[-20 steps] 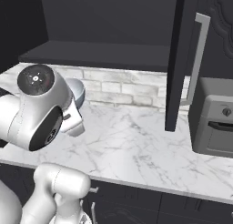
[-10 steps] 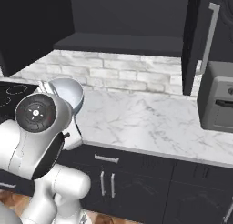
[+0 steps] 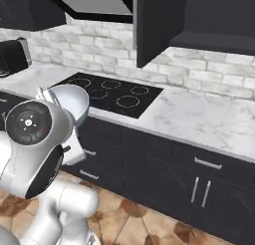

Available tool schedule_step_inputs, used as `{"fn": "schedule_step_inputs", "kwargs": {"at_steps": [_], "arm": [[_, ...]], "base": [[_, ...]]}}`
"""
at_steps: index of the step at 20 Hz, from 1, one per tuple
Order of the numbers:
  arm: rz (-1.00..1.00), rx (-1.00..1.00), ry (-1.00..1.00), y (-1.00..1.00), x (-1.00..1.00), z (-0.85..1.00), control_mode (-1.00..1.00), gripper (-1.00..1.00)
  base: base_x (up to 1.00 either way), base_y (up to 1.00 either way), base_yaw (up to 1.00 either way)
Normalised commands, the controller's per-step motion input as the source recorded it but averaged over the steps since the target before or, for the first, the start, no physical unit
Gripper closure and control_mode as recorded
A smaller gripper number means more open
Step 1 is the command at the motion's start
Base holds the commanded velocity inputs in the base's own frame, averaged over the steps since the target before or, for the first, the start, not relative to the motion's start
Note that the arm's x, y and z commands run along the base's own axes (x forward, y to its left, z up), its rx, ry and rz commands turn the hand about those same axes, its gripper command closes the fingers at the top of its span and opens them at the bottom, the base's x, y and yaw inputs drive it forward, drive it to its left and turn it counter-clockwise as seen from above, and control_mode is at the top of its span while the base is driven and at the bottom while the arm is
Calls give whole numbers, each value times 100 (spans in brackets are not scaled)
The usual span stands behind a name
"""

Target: Take the smaller bowl and place it next to the appetizer plate on the dining counter , and place the larger bowl next to the plate with cooked food.

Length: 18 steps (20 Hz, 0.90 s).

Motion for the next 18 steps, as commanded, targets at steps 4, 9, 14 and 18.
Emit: {"fn": "schedule_step_inputs", "kwargs": {"at_steps": [4, 9, 14, 18], "arm": [[0, 0, 0, 0, 0, 0, 100, 100], [0, 0, 0, 0, 0, 0, 100, 100], [0, 0, 0, 0, 0, 0, 100, 100], [0, 0, 0, 0, 0, 0, 100, 100]], "base": [[-32, 89, 81], [-2, 38, 96], [0, 0, 100], [20, 0, 100]]}}
